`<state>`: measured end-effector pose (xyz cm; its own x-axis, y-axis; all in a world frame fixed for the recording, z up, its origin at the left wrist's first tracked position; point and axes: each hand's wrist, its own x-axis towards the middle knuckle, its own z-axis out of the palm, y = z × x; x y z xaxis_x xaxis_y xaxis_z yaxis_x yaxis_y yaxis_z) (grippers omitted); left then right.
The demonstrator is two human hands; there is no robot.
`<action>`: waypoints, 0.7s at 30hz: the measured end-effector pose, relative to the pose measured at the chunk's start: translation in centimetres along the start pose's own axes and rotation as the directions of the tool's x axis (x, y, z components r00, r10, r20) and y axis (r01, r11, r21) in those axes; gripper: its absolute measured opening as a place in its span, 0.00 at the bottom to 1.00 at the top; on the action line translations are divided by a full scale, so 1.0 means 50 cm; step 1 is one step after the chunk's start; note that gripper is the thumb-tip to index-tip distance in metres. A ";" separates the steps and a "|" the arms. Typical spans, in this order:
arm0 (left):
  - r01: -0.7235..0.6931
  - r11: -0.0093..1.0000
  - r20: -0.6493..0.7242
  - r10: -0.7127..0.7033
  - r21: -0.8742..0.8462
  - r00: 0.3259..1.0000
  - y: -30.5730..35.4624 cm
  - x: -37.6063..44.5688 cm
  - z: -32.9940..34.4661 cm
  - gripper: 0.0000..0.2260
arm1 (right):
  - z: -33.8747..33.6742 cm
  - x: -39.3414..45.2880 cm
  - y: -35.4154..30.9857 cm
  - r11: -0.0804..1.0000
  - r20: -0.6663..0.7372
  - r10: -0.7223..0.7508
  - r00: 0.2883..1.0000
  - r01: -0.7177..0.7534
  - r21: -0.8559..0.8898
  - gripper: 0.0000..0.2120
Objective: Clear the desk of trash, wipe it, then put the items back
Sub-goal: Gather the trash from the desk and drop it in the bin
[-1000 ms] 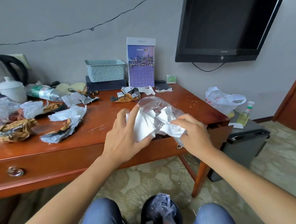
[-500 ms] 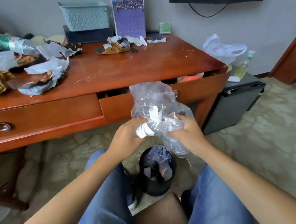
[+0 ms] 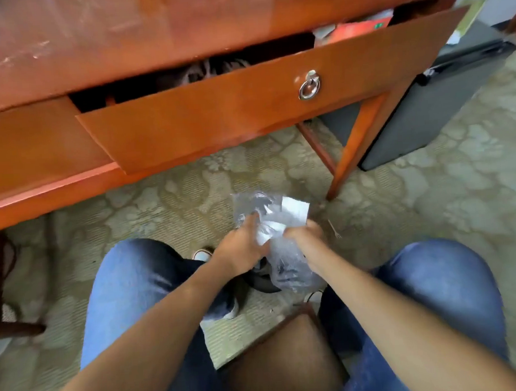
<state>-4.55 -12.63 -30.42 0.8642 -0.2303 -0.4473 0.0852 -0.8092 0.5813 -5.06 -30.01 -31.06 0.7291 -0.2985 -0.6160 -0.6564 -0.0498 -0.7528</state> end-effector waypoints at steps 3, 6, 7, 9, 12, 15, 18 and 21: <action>0.038 0.993 0.100 -0.049 0.109 0.994 -0.009 0.068 0.039 0.36 | 0.037 0.081 0.034 0.994 -0.062 0.065 0.996 -0.070 -0.089 0.07; -0.020 0.958 0.150 -0.024 0.284 0.988 -0.036 0.116 0.077 0.30 | 0.062 0.165 0.079 0.938 -0.090 0.040 0.995 -0.068 -0.340 0.09; -0.042 0.938 0.155 -0.012 0.344 0.988 -0.053 0.132 0.091 0.29 | 0.066 0.183 0.092 0.872 -0.097 -0.023 0.995 -0.027 -0.488 0.07; -0.108 0.876 0.175 0.027 0.471 0.984 -0.085 0.162 0.117 0.31 | 0.067 0.202 0.107 0.590 -0.058 -0.220 0.974 0.085 -0.803 0.09; -0.202 0.778 0.229 0.077 0.594 0.970 -0.124 0.206 0.149 0.33 | 0.078 0.229 0.133 0.431 0.079 -0.206 0.975 0.162 -0.888 0.12; -0.284 0.688 0.290 0.111 0.668 0.950 -0.136 0.247 0.167 0.34 | 0.095 0.242 0.150 0.615 0.127 -0.052 0.991 0.132 -0.778 0.11; -0.256 0.735 0.349 0.029 0.628 0.937 -0.132 0.281 0.193 0.31 | 0.094 0.235 0.142 0.715 0.198 0.040 0.979 0.110 -0.690 0.20; -0.167 0.795 0.393 -0.096 0.583 0.915 -0.129 0.292 0.216 0.24 | 0.085 0.205 0.130 0.641 0.201 -0.058 0.978 0.191 -0.744 0.24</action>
<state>2.16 -16.60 -48.07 0.5873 -0.3456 -0.7319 -0.3660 -0.9199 0.1408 -1.03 -29.36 -43.25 0.7901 -0.0975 -0.6052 -0.4256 -0.7978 -0.4270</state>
